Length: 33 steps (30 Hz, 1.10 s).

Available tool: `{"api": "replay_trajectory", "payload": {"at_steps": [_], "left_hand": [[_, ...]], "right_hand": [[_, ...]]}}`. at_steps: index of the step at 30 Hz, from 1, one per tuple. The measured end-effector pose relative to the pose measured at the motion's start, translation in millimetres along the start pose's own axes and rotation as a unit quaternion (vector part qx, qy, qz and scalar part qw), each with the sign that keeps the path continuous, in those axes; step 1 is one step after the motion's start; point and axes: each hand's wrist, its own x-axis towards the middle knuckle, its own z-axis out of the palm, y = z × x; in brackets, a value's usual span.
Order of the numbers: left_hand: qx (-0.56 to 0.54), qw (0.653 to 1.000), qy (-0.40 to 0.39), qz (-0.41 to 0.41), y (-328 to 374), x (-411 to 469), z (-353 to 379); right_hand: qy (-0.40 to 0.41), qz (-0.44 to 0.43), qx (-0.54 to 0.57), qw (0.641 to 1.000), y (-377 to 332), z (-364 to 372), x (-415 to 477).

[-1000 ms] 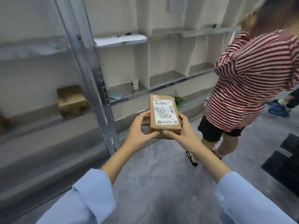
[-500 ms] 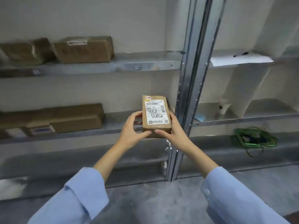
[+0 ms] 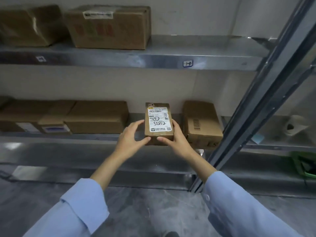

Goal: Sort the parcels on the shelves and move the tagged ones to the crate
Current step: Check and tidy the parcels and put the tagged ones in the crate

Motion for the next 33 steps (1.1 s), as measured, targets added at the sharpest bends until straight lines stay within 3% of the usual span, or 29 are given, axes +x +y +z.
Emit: {"api": "replay_trajectory", "payload": {"at_steps": [5, 11, 33], "left_hand": [[0.164, 0.986, 0.013, -0.011, -28, 30, 7], [0.24, 0.97, 0.036, -0.023, -50, 58, 18], [0.279, 0.959, 0.025, -0.041, -69, 68, -2]], "right_hand": [[-0.011, 0.014, 0.001, 1.0, 25, 5, 48], [-0.007, 0.041, -0.028, 0.999, 60, 20, 85], [0.008, 0.099, -0.108, 0.989, 86, 44, 107]]}}
